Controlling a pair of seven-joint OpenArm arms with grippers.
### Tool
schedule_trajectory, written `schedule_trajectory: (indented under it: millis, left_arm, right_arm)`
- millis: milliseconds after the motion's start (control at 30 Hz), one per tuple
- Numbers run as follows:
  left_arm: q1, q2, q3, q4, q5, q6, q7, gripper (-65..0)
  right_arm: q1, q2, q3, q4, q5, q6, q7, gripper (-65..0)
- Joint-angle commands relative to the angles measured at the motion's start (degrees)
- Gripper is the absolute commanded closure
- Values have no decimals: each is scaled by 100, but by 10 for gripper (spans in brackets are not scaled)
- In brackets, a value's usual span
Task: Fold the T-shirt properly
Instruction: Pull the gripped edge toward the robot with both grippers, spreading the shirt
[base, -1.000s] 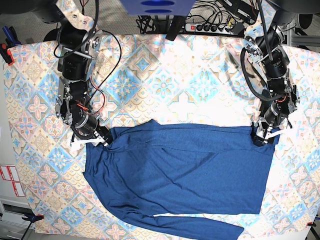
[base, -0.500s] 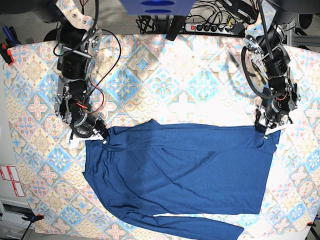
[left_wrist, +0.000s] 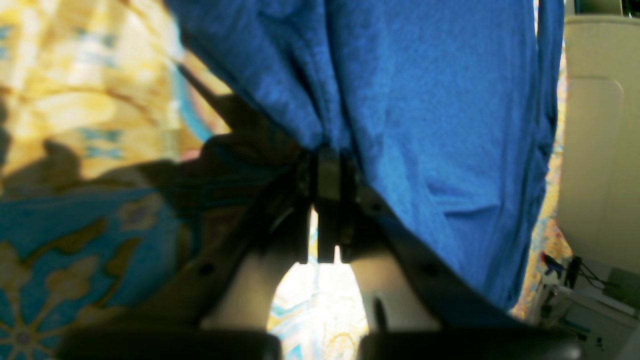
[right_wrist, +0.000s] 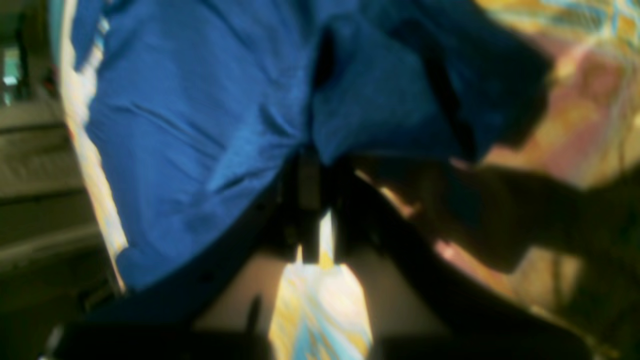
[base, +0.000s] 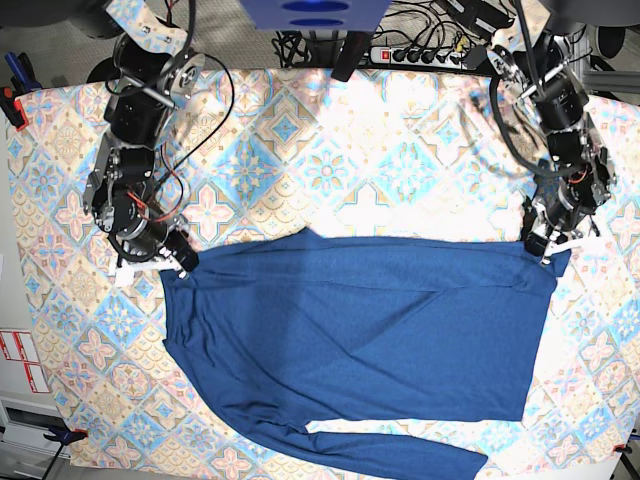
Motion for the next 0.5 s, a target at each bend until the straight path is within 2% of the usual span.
schedule_trajectory:
  millis: [0,200,300,467]
  left_arm:
    - [-47,-98,13,103,-81,-38,-41,0]
    - [261,-89,13,129,-266,-55,-41,0]
    - [498,-81,22,129,-397,-55,-41,0]
    - [955,87,22,472,-441,-64,-32,0]
  right_arm:
    - [132,51,3,140,75,48,64,-12]
    - [-228,51,30,184,75,57,64,-12]
    - [-483,60,258,465,75,57,37,-11]
    - [-887,165,434,878,75,57,-7,-11]
